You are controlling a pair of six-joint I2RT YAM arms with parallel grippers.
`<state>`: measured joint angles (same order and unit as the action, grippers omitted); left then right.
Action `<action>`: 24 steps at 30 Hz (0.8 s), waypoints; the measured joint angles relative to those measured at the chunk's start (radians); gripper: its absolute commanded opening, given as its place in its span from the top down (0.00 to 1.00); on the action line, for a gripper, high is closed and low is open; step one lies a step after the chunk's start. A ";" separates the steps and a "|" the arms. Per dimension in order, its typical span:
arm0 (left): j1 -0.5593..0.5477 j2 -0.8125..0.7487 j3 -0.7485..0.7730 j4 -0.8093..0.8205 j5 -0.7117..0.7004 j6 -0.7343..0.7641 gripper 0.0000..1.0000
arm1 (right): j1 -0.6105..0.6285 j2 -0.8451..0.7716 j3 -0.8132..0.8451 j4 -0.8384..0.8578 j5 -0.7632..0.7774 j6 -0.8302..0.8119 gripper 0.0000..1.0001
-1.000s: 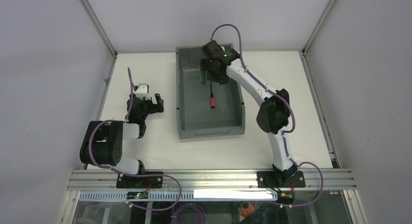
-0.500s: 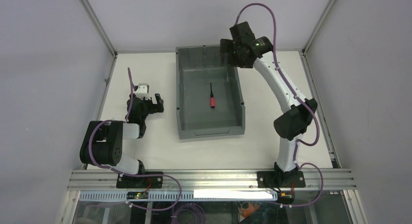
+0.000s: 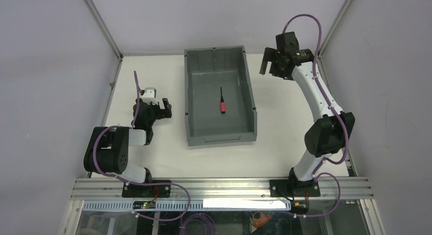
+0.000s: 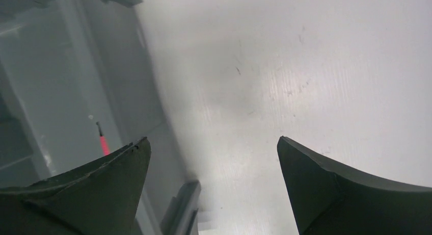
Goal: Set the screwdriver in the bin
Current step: Reset both arms
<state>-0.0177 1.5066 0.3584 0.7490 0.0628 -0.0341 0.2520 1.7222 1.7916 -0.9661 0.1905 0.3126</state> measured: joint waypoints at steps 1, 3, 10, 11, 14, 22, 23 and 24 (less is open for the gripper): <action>0.000 0.000 0.000 0.000 0.000 0.000 0.01 | -0.011 -0.008 -0.026 0.014 0.001 -0.001 0.01; 0.000 0.000 0.000 0.000 0.000 0.000 0.01 | -0.037 -0.030 -0.095 0.053 0.005 -0.003 0.01; 0.000 0.000 0.000 0.000 0.000 0.000 0.01 | -0.083 -0.107 -0.359 0.244 0.047 -0.009 0.01; 0.000 0.000 0.000 0.000 0.000 0.000 0.01 | -0.087 -0.120 -0.407 0.283 0.056 -0.009 0.01; 0.000 0.000 0.000 0.000 0.000 0.000 0.01 | -0.093 -0.145 -0.508 0.375 0.067 -0.011 0.01; 0.000 0.000 0.000 0.000 0.000 0.000 0.01 | -0.114 -0.205 -0.708 0.621 0.076 -0.039 0.01; 0.000 0.000 0.000 0.000 0.000 0.000 0.01 | -0.115 -0.209 -0.725 0.648 0.076 -0.043 0.01; 0.000 0.000 0.000 0.000 0.000 0.000 0.01 | -0.116 -0.214 -0.747 0.679 0.076 -0.045 0.01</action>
<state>-0.0177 1.5066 0.3584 0.7486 0.0628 -0.0341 0.1364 1.5078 1.0447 -0.2874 0.2668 0.2676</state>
